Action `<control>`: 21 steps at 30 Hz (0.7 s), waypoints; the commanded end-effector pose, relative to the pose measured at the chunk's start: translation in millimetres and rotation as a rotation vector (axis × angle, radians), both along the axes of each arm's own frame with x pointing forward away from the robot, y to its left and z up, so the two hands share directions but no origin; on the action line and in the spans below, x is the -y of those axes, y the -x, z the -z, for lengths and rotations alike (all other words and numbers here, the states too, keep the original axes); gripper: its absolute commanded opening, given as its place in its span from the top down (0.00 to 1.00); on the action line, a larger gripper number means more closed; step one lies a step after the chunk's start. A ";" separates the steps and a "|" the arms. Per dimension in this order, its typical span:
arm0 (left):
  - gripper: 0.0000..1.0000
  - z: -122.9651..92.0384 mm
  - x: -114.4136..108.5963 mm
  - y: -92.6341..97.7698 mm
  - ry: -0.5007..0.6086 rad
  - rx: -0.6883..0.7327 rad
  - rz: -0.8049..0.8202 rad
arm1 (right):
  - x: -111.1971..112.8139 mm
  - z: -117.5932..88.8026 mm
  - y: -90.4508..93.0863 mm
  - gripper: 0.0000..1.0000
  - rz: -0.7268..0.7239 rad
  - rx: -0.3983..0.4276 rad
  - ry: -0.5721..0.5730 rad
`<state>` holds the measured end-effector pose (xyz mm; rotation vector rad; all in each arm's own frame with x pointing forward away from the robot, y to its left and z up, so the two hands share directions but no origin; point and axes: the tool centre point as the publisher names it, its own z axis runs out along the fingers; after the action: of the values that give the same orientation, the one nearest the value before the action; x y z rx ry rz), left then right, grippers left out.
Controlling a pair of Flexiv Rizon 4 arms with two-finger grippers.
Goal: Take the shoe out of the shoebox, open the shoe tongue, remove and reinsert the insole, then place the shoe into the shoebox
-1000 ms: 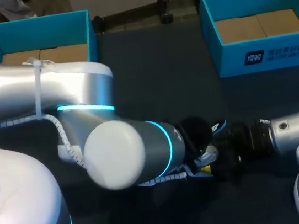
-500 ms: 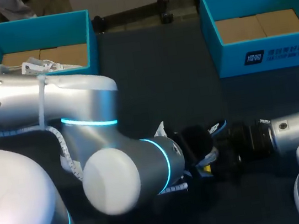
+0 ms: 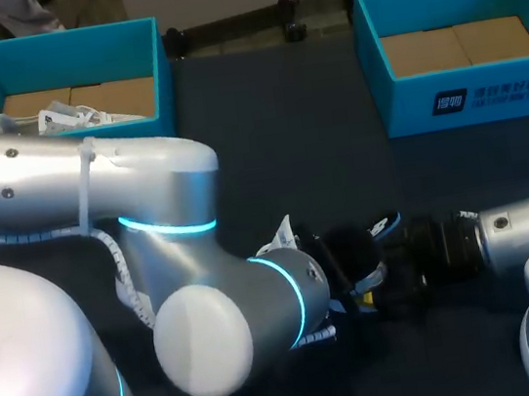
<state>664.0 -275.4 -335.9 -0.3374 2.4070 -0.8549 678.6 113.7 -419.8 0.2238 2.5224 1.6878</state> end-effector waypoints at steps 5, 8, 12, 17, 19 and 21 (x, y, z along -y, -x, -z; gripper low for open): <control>0.69 5.9 2.4 0.4 0.025 0.054 -0.017 | -1.2 0.4 1.0 1.00 0.000 -0.001 0.004; 0.71 5.7 2.6 -3.0 0.034 0.066 -0.021 | -1.2 0.4 1.0 1.00 0.000 -0.001 0.004; 0.72 5.9 3.5 -9.2 0.036 0.064 -0.028 | -1.2 0.4 1.0 1.00 0.000 -0.001 0.004; 0.73 7.1 4.8 -17.5 0.036 0.059 -0.038 | -1.2 0.4 1.0 1.00 0.000 -0.001 0.004; 0.74 6.0 5.2 -19.8 0.038 0.056 -0.040 | -1.2 0.4 1.0 1.00 0.000 -0.001 0.004; 0.76 5.1 5.6 -21.2 0.040 0.053 -0.041 | -1.2 0.4 1.0 1.00 0.000 -0.001 0.004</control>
<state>683.5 -277.8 -339.6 -0.3719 2.3270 -0.8870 678.6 113.7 -419.8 0.2238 2.5224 1.6877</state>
